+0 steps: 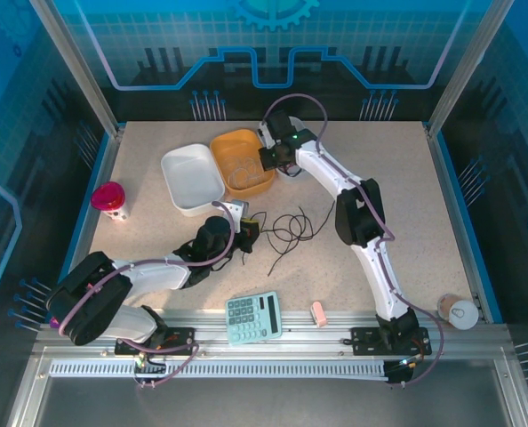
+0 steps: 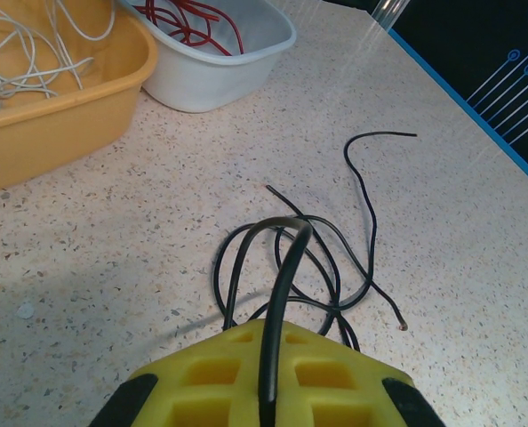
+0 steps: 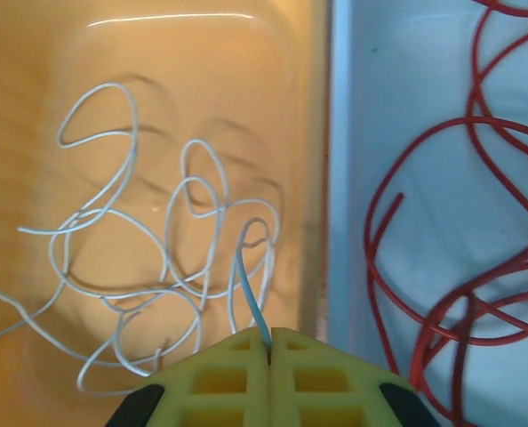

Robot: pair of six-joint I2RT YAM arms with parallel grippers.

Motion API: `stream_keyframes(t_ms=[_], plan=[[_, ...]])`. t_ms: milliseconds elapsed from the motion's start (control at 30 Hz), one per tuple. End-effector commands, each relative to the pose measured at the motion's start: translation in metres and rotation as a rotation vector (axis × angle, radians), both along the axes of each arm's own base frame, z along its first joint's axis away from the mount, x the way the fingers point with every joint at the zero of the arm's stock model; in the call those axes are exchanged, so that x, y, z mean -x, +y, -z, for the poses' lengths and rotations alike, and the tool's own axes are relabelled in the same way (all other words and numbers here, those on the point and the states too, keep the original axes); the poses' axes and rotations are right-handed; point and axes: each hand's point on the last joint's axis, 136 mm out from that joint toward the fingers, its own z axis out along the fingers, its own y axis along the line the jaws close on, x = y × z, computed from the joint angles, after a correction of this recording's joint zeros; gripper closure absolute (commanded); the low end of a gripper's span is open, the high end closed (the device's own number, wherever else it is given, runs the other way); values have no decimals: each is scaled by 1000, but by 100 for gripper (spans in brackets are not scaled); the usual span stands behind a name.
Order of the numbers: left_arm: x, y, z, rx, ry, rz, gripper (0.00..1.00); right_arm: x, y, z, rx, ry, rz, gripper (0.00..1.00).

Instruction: Untangle the cables

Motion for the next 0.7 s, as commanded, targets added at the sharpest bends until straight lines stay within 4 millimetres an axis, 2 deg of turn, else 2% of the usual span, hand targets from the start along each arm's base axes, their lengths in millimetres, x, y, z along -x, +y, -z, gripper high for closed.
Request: stream_keyframes(t_ms=[0, 167, 400, 567, 667], plan=[[-7, -7, -15, 48, -23, 8, 97, 8, 32, -41, -59, -83, -79, 100], [-8, -8, -15, 48, -22, 8, 97, 6, 54, -43, -117, -112, -112, 100], [-8, -8, -16, 46, -25, 9, 97, 1, 64, -20, -137, -69, -113, 100], [-8, -9, -18, 54, -27, 11, 97, 2, 59, 2, -116, -24, -100, 96], [-8, -9, -19, 57, -29, 13, 97, 2, 55, 3, -111, -15, -92, 96]])
